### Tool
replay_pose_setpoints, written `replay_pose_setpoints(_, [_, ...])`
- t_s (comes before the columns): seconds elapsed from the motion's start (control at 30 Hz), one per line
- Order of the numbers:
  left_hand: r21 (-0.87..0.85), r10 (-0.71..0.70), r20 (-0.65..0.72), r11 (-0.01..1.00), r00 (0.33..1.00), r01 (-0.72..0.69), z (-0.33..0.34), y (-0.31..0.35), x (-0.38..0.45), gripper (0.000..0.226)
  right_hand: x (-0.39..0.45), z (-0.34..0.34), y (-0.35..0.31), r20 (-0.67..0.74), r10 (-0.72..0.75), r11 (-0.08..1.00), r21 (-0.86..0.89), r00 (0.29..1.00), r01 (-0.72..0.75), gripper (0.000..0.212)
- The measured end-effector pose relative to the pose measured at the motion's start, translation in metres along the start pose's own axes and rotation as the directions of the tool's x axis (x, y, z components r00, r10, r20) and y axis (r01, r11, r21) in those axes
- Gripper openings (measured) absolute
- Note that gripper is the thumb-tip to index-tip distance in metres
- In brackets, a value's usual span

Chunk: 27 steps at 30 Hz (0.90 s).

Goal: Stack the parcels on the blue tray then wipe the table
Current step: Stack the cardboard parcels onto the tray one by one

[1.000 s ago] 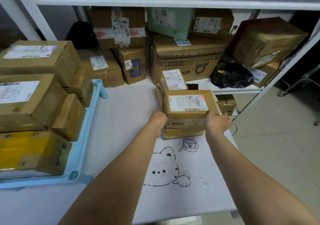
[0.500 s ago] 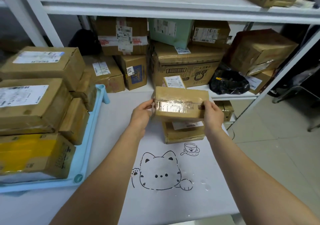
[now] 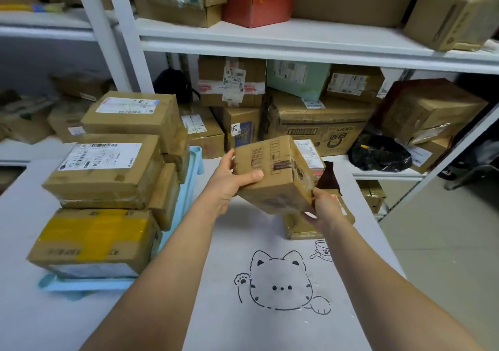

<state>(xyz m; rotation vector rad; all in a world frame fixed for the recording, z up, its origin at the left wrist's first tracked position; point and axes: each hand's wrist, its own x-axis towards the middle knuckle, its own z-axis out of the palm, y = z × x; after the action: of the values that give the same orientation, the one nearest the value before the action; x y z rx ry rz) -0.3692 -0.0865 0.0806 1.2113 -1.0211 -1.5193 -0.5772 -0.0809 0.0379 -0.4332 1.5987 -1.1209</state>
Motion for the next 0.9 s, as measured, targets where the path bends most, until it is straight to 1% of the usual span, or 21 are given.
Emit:
replay_pose_setpoints(0.03, [0.008,0.014,0.027,1.000,1.000,-0.014,-0.002,0.003,-0.002,0.088,-0.001,0.005,0.001,0.016,0.015,1.000,-0.016,1.000,-0.015,0.022])
replay_pose_setpoints(0.17, [-0.025,0.027,0.028,0.999,0.999,-0.026,-0.019,0.017,-0.010,0.044,-0.008,0.025,0.008,0.070,0.069,0.993,-0.098,0.995,-0.061,0.022])
replay_pose_setpoints(0.2, [-0.027,0.028,0.027,0.999,0.999,-0.027,-0.021,0.019,-0.010,0.037,-0.010,0.028,0.009,0.083,0.072,0.992,-0.111,0.994,-0.062,0.023])
replay_pose_setpoints(0.27, [-0.012,0.021,0.014,1.000,1.000,-0.021,-0.030,0.021,-0.011,0.032,-0.013,0.036,0.012,0.110,0.111,0.987,-0.130,0.988,-0.096,0.021])
replay_pose_setpoints(0.33, [0.025,0.015,0.003,1.000,1.000,-0.015,-0.038,0.020,-0.013,0.035,-0.016,0.043,0.018,0.149,0.163,0.980,-0.135,0.975,-0.143,0.018])
replay_pose_setpoints(0.4, [0.012,0.015,0.021,1.000,1.000,-0.015,-0.044,0.020,-0.014,0.043,-0.019,0.046,0.025,0.198,0.196,0.973,-0.161,0.960,-0.166,0.021])
replay_pose_setpoints(0.5, [-0.001,0.048,0.102,0.999,0.994,-0.048,-0.048,0.024,-0.019,0.058,-0.023,0.046,0.031,0.286,0.228,0.961,-0.218,0.931,-0.168,0.027])
replay_pose_setpoints(0.53, [0.043,0.069,0.130,0.996,0.989,-0.075,-0.048,0.026,-0.021,0.066,-0.024,0.046,0.033,0.304,0.244,0.955,-0.240,0.921,-0.173,0.028])
replay_pose_setpoints(0.57, [0.112,0.095,0.152,0.987,0.984,-0.112,-0.050,0.027,-0.022,0.079,-0.025,0.047,0.033,0.315,0.259,0.949,-0.260,0.913,-0.180,0.028])
replay_pose_setpoints(0.63, [0.273,0.117,0.178,0.948,0.977,-0.163,-0.053,0.027,-0.019,0.112,-0.027,0.049,0.034,0.319,0.295,0.934,-0.295,0.901,-0.202,0.025])
replay_pose_setpoints(0.7, [0.386,0.098,0.156,0.910,0.983,-0.152,-0.056,0.027,-0.016,0.127,-0.029,0.051,0.033,0.311,0.326,0.919,-0.325,0.893,-0.223,0.023])
replay_pose_setpoints(0.73, [0.400,0.080,0.143,0.907,0.986,-0.132,-0.057,0.028,-0.015,0.132,-0.030,0.052,0.032,0.307,0.341,0.912,-0.336,0.889,-0.234,0.023])
replay_pose_setpoints(0.8, [0.354,0.034,0.100,0.933,0.994,-0.067,-0.057,0.027,-0.012,0.135,-0.034,0.052,0.029,0.321,0.361,0.905,-0.346,0.876,-0.246,0.022])
replay_pose_setpoints(0.83, [0.325,0.019,0.058,0.945,0.998,-0.037,-0.058,0.026,-0.010,0.131,-0.035,0.051,0.028,0.332,0.359,0.905,-0.353,0.872,-0.239,0.023])
replay_pose_setpoints(0.9, [0.242,-0.015,-0.050,0.970,0.999,0.026,-0.058,0.023,-0.010,0.109,-0.037,0.048,0.024,0.341,0.338,0.907,-0.367,0.877,-0.207,0.027])
